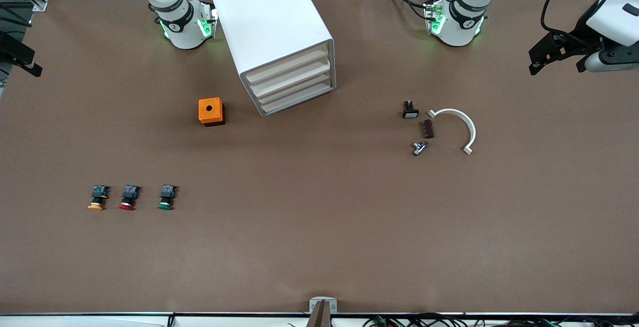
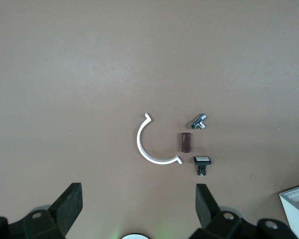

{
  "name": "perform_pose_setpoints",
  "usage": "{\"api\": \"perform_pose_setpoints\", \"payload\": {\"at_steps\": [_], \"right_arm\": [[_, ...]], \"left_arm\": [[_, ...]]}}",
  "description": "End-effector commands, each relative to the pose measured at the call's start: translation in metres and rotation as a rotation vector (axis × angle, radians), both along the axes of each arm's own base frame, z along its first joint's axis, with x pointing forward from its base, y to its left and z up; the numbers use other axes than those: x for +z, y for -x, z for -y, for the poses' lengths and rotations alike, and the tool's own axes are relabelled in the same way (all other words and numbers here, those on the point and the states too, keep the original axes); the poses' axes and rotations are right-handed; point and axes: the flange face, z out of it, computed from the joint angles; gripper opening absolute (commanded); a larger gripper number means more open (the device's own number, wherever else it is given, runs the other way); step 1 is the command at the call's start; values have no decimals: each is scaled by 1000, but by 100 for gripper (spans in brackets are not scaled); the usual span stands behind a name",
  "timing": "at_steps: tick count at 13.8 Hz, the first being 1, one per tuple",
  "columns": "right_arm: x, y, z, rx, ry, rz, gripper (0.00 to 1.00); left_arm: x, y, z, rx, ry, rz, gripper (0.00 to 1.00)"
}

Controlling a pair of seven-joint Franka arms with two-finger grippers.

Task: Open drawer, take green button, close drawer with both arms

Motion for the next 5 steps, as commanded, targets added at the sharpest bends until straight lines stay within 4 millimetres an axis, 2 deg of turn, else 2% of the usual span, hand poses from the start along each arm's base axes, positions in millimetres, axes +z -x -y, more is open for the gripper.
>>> {"api": "perform_pose_setpoints", "payload": {"at_steps": [1,5], "right_arm": [[1,13,0,16,16,3,100],[1,13,-2,21,16,2,100]], "left_arm": [[1,-10,-2,-12,-17,3,100],[7,-17,-4,-1,-12,18,100]]}}
